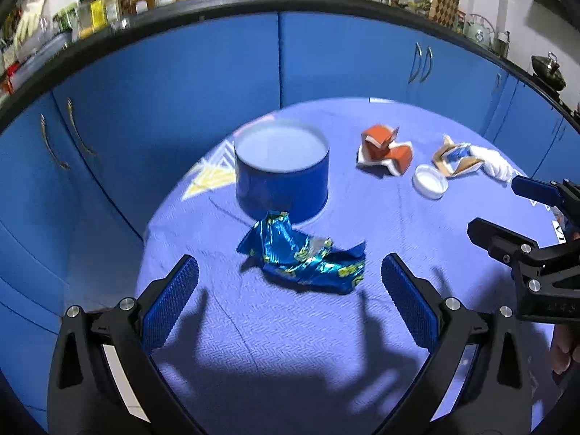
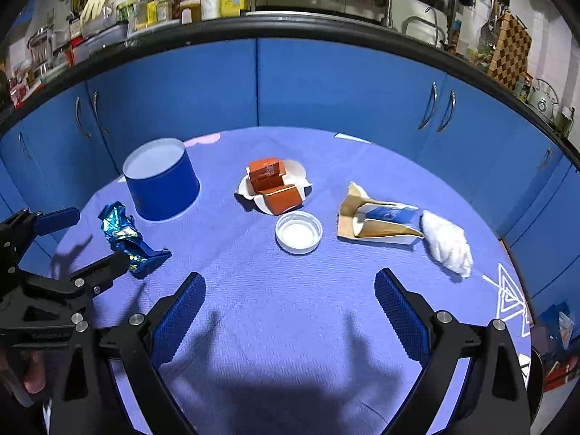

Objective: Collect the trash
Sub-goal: 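Grasp the blue foil wrapper with the left tool while the right tool grasps the white bottle cap, then carry the blue foil wrapper and white cap over the black bin with both tools, then open both tools to drop the foil wrapper and cap into the bin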

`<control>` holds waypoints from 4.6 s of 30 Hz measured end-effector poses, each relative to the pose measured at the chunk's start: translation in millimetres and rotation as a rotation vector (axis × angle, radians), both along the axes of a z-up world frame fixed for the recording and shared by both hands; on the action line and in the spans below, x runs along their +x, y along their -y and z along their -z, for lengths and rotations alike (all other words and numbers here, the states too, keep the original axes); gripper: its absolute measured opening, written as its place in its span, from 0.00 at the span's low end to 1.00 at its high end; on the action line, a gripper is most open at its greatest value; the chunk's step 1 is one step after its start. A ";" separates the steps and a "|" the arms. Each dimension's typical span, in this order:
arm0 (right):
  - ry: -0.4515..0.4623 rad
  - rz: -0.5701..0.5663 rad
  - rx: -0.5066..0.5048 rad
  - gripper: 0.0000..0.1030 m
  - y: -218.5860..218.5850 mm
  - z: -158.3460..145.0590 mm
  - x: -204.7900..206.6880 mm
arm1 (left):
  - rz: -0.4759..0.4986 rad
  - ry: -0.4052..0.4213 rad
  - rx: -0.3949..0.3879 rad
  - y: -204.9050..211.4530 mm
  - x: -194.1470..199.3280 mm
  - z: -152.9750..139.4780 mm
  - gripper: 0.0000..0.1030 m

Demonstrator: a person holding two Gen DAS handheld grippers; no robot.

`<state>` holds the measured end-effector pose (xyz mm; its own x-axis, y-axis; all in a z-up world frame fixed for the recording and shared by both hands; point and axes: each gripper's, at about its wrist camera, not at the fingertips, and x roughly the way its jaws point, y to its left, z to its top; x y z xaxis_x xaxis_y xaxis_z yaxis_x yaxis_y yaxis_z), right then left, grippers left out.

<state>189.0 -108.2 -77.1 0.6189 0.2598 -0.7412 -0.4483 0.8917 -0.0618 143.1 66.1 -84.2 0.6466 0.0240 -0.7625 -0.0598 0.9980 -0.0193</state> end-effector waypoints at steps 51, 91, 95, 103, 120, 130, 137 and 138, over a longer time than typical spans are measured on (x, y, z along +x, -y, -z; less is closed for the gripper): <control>-0.009 0.083 0.007 0.38 53.1 -11.0 -12.3 | 0.100 0.039 -0.075 49.8 -8.6 -24.5 0.62; 0.108 0.436 0.082 0.38 293.1 -43.2 -75.8 | 0.550 0.129 0.039 323.3 8.5 -66.7 0.62; 0.114 0.465 0.091 0.38 311.1 -43.4 -77.4 | 0.587 0.136 0.044 346.8 11.0 -68.4 0.62; 0.116 0.513 0.110 0.38 344.2 -39.3 -77.5 | 0.648 0.146 0.046 392.7 18.0 -72.0 0.62; 0.155 0.559 0.132 0.54 378.2 -41.8 -64.2 | 0.662 0.145 0.058 431.6 42.9 -73.1 0.62; 0.200 0.690 0.110 0.87 408.6 -40.1 -74.7 | 0.678 0.149 0.061 444.3 46.9 -74.2 0.62; 0.212 0.745 0.106 0.87 430.3 -43.1 -89.2 | 0.714 0.155 0.059 465.3 42.9 -78.6 0.62; 0.215 0.750 0.103 0.87 432.5 -43.0 -92.3 | 0.718 0.157 0.059 468.1 43.1 -79.6 0.62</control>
<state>96.7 -540.7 -34.1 0.7833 -0.2225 -0.5804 0.2875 0.9575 0.0209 186.2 -402.0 -4.6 0.6199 -0.4079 -0.6704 0.6078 0.7899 0.0813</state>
